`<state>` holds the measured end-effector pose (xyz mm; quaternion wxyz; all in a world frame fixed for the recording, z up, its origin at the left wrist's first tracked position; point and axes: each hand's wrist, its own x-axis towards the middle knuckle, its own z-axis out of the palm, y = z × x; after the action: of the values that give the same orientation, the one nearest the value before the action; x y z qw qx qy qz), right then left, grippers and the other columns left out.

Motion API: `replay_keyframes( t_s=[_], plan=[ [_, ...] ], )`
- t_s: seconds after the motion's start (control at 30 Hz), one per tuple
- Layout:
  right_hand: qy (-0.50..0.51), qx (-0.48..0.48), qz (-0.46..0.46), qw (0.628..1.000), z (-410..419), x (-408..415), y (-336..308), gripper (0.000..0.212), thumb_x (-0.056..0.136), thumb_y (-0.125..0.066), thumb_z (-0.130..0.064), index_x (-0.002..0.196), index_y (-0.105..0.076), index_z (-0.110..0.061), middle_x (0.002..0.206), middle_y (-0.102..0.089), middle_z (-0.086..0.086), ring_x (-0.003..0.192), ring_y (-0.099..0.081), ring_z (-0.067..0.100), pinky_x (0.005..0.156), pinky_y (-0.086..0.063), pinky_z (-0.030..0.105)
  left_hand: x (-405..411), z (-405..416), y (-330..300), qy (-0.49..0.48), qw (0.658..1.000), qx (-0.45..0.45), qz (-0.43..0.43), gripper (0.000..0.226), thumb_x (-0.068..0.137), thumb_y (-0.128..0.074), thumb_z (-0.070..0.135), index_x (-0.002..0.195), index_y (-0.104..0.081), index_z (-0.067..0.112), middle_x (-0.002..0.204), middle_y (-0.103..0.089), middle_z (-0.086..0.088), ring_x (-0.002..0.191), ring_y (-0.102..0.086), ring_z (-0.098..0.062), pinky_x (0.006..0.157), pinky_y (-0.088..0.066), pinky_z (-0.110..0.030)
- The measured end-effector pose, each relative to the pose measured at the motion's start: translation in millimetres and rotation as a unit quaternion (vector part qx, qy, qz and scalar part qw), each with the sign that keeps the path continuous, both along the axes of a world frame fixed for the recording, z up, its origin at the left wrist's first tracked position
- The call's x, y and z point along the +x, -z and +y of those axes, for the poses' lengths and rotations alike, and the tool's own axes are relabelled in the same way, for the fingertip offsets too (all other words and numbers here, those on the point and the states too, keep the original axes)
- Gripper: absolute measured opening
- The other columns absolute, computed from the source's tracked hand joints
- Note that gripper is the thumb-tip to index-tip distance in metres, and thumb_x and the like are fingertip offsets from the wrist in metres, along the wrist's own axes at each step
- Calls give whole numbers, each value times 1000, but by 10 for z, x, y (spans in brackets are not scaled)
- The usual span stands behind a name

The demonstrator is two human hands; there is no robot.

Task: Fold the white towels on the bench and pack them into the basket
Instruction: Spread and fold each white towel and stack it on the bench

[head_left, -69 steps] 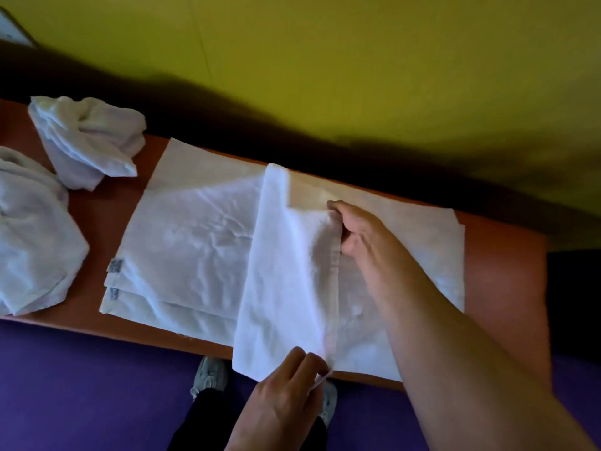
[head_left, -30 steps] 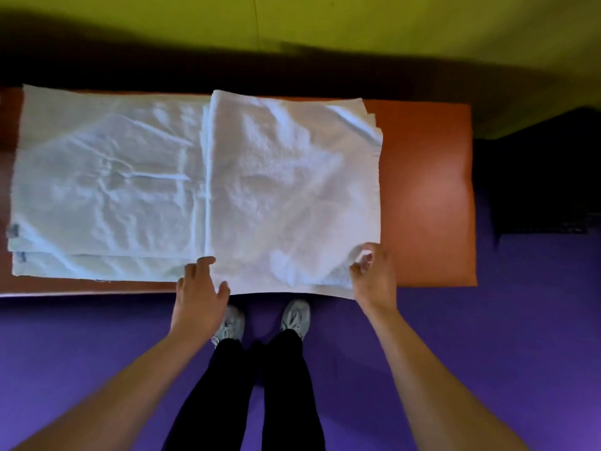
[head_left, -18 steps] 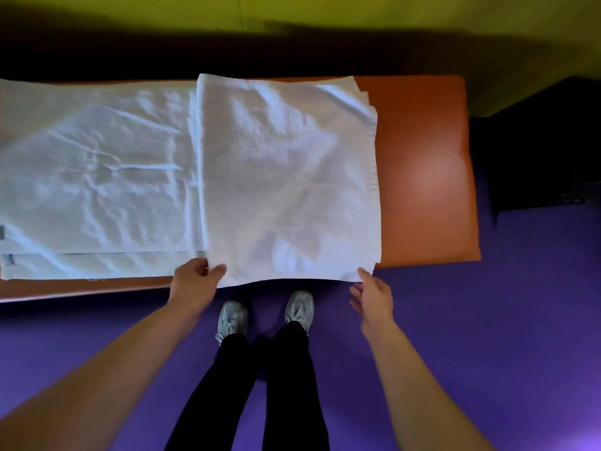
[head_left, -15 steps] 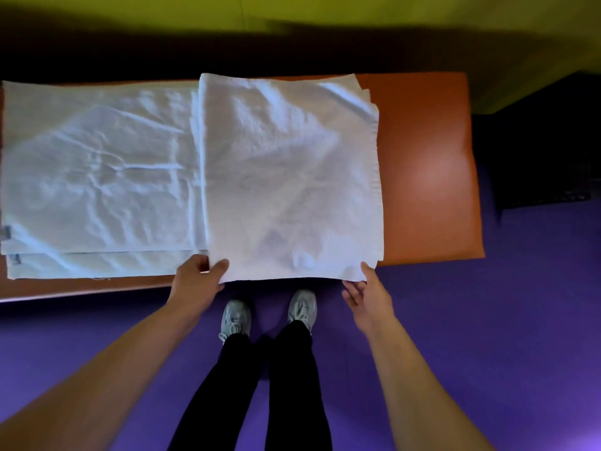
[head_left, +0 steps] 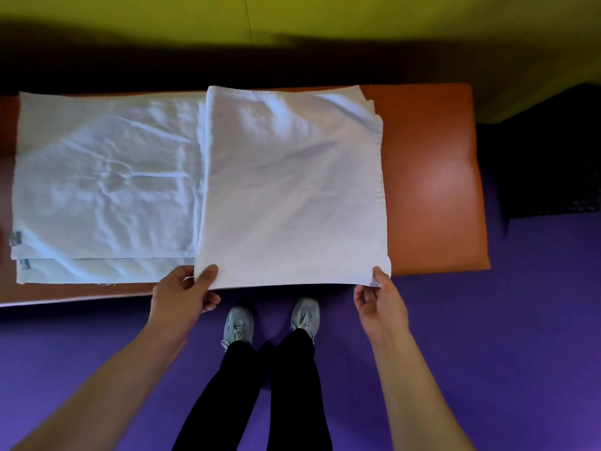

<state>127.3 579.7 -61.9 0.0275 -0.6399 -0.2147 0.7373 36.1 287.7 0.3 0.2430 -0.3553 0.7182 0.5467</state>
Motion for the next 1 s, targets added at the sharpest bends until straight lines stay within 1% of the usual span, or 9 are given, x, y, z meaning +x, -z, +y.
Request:
replay_keyframes(
  t_s=[0.1,0.27,0.33,0.43,0.5,0.57,0.67,0.77,1.0],
  plan=[
    [-29,59,-12,998,86,-96,-88,19,91,-72,-10,107,-62,-10,97,-70,8,76,-64,15,60,-51,27,-32,5,41,-15,1000,-5,-4,16,94,-70,21,96,-63,7,71,-65,-11,51,-62,-18,52,-53,-26],
    [-159,130,-195,959,46,-109,25,22,84,-81,-21,93,-64,-10,79,-67,10,56,-57,15,53,-49,28,-56,0,130,-9,999,-4,-42,19,98,-65,20,96,-66,1,69,-60,-12,52,-60,-18,54,-53,-29],
    [-140,20,-195,970,-79,-90,52,33,82,-82,-30,98,-66,-7,78,-67,10,60,-59,18,57,-52,30,-39,9,139,-27,998,12,-59,20,98,-64,19,96,-65,-1,70,-57,-12,50,-57,-17,55,-52,-31],
    [-89,-181,-79,976,-360,-48,53,53,82,-79,-46,112,-62,-6,106,-69,11,98,-68,25,93,-56,46,-39,56,84,-68,994,55,-71,16,98,-64,17,89,-63,4,71,-55,-10,53,-56,-15,48,-52,-24],
    [-62,-249,-1,967,-578,-49,38,61,84,-77,-51,123,-62,-7,125,-70,11,119,-66,27,103,-50,53,-48,72,31,-97,989,85,-75,14,98,-64,16,87,-62,7,71,-53,-8,56,-54,-15,48,-52,-22],
    [-49,-270,44,961,-768,-113,-25,53,87,-75,-47,124,-64,-11,126,-71,13,122,-65,29,107,-48,53,-49,65,-5,-104,987,99,-75,13,97,-64,16,87,-62,8,71,-53,-8,57,-54,-15,49,-53,-22],
    [5,-244,64,968,-884,-264,-60,41,92,-74,-28,127,-62,-11,127,-70,14,118,-68,31,105,-52,47,-57,48,-37,-102,987,101,-66,11,97,-64,16,89,-65,8,73,-55,-7,59,-54,-16,51,-54,-22],
    [58,-167,36,984,-789,-380,-18,38,95,-70,-13,132,-63,-8,122,-73,11,114,-70,26,87,-61,39,-76,26,-47,-84,992,81,-41,12,98,-63,17,91,-66,7,76,-60,-6,58,-55,-14,53,-54,-22],
    [44,45,-81,995,-124,-428,-109,32,87,-77,-10,118,-69,-11,116,-75,7,107,-72,23,84,-59,38,-70,108,-24,8,999,-41,14,20,100,-60,21,92,-65,4,85,-70,-12,62,-69,-19,67,-57,-34]
  ],
)
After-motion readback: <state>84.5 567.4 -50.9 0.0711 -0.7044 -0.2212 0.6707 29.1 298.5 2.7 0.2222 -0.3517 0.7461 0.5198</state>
